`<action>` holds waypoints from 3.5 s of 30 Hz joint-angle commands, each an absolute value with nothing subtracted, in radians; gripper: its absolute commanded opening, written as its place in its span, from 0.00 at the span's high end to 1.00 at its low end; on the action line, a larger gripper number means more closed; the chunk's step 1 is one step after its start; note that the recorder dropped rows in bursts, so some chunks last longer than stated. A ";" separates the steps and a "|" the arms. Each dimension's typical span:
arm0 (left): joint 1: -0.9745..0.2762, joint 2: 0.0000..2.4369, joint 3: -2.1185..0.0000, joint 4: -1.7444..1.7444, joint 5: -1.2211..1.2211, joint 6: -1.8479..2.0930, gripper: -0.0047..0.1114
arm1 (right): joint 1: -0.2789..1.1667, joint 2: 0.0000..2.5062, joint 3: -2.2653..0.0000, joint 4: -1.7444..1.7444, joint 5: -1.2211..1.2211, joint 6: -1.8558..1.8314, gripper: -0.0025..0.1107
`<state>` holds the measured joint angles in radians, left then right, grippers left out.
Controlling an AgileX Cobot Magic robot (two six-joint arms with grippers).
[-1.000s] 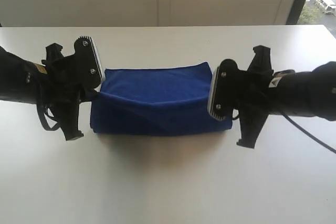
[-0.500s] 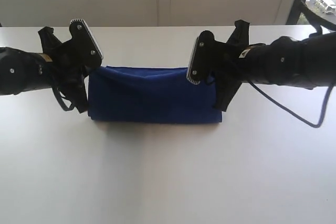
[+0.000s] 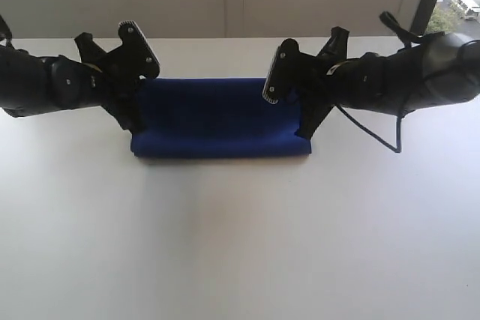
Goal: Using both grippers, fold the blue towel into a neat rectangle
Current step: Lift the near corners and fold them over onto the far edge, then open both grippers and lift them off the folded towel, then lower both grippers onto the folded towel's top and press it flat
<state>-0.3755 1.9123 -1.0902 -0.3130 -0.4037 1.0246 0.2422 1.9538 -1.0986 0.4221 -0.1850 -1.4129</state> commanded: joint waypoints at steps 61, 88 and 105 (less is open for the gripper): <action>-0.371 2.130 -1.316 -0.987 0.052 0.885 0.96 | 0.206 2.202 -1.365 1.003 0.319 -0.829 0.98; -0.382 1.964 -1.037 -0.987 0.166 0.809 0.96 | 0.228 2.038 -1.183 0.440 0.466 -0.269 0.98; -0.538 1.866 -0.871 -0.987 0.123 0.718 0.96 | 0.272 1.850 -0.875 0.442 0.350 -0.221 0.98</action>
<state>-0.5135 1.8646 -0.9318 -1.0043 0.0531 0.7360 0.2712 1.8647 -0.9255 0.4616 0.3188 -0.2284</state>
